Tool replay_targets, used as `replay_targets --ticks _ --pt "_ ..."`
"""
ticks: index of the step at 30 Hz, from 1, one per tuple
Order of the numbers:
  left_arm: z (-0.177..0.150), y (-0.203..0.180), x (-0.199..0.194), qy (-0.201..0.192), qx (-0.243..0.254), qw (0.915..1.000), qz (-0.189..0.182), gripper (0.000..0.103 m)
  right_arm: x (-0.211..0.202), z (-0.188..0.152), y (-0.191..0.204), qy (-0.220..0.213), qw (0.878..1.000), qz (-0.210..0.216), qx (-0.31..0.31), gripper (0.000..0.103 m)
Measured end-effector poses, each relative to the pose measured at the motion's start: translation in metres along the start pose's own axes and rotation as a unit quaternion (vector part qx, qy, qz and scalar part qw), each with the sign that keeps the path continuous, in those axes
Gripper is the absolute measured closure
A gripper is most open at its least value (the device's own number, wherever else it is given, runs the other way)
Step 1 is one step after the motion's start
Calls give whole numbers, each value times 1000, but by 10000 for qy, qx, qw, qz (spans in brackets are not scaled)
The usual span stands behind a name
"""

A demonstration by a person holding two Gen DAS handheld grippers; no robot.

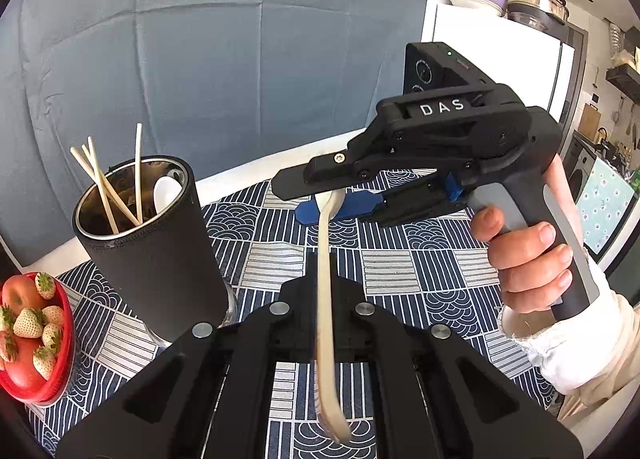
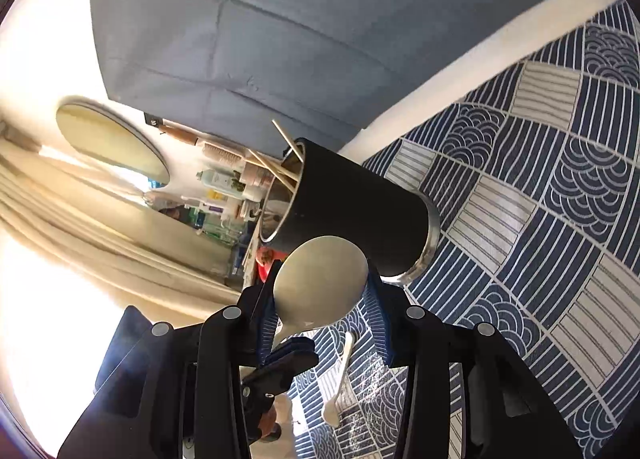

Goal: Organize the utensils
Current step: 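Lower the wooden-handled spoon handle-first into the black cup with both tools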

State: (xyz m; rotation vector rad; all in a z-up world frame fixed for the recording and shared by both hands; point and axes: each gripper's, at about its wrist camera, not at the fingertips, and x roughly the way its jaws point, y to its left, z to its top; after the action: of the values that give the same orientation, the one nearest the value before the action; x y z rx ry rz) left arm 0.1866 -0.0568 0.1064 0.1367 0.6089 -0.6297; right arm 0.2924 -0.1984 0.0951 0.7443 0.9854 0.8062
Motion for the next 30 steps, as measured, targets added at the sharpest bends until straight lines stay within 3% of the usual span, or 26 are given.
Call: replay_targets --ticks 16,30 --pt "53 29 -19 -164 269 9992 264 99 -10 60 103 -408 9920 -286 -1160 69" --pt "79 84 6 -68 60 9997 226 99 19 100 141 -676 9754 -754 -1957 71"
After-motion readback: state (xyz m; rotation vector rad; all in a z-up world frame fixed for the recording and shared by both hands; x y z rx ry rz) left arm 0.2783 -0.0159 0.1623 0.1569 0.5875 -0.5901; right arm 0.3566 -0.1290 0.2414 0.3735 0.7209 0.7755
